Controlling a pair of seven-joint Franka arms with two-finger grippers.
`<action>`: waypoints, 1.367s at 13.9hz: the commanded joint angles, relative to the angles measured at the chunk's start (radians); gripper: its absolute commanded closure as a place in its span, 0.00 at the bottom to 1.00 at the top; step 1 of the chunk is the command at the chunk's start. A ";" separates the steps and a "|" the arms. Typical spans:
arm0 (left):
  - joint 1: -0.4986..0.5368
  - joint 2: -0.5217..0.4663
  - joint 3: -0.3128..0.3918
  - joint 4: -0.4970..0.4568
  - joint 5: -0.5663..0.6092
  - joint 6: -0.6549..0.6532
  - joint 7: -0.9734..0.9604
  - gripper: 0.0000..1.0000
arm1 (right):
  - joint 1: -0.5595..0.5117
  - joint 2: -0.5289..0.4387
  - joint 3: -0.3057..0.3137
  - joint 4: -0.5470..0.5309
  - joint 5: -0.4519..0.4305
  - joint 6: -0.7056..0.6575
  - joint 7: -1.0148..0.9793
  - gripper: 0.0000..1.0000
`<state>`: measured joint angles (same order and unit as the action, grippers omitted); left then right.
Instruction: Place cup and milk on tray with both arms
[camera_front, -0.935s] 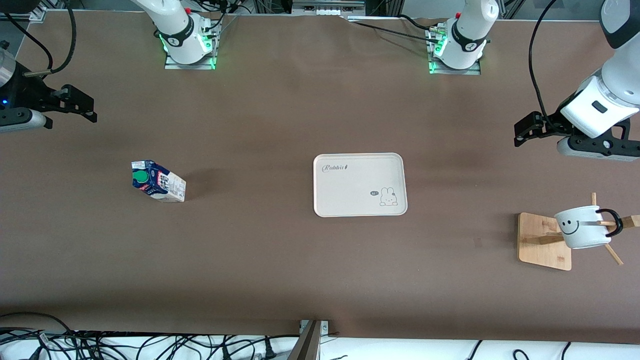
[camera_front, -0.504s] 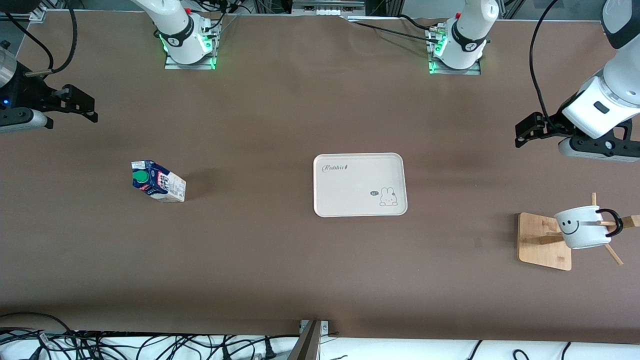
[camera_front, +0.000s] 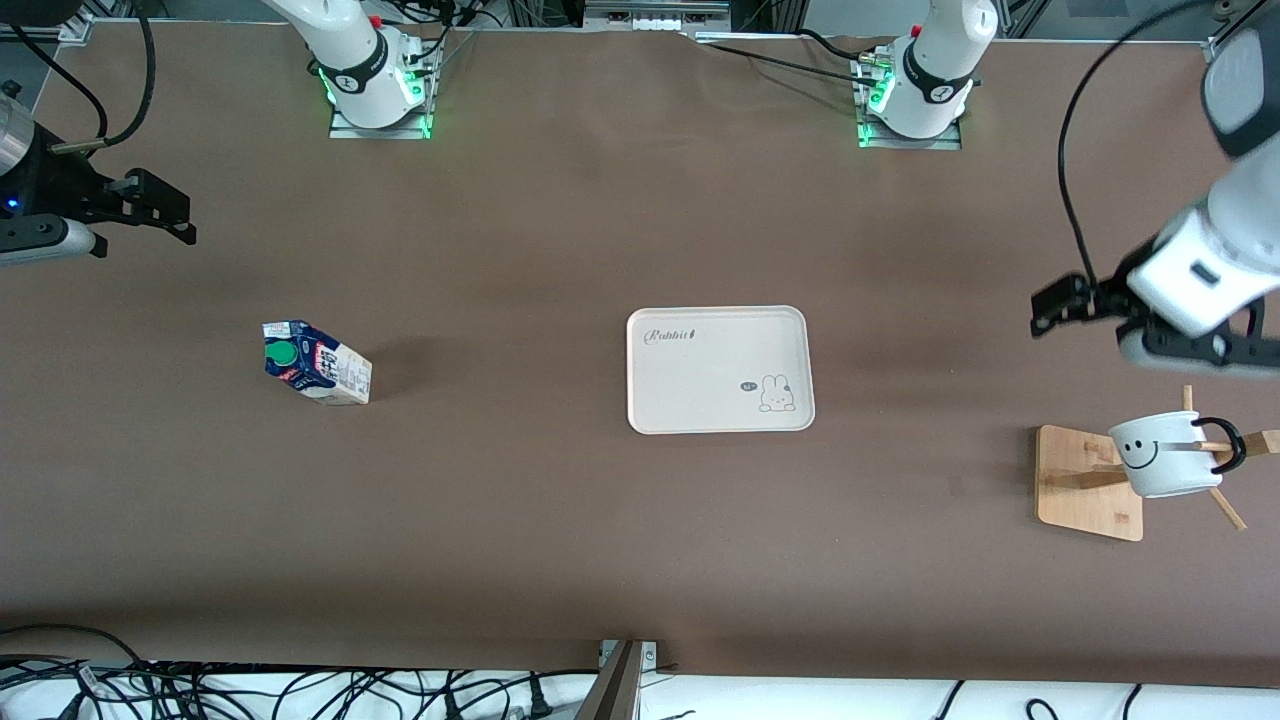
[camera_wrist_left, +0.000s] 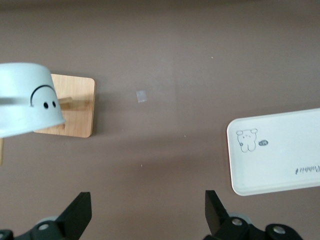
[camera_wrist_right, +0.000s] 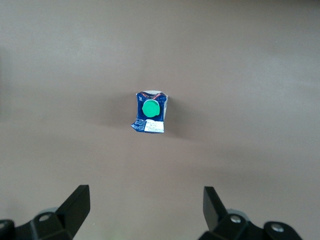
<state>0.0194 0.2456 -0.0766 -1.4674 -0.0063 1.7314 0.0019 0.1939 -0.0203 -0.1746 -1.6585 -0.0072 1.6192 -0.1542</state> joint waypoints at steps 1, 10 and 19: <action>0.033 0.093 -0.002 0.099 -0.017 0.014 -0.026 0.00 | -0.019 0.005 0.018 -0.001 0.001 -0.012 0.015 0.00; 0.149 -0.233 -0.009 -0.558 0.080 0.637 -0.313 0.00 | -0.021 0.203 0.018 -0.153 0.032 0.301 0.068 0.00; 0.237 -0.146 -0.012 -0.700 -0.203 1.079 -0.359 0.00 | -0.017 0.244 0.030 -0.286 0.061 0.511 0.088 0.00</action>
<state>0.2463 0.0787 -0.0771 -2.1797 -0.1324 2.7914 -0.3467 0.1923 0.2272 -0.1612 -1.9029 0.0330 2.0795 -0.0765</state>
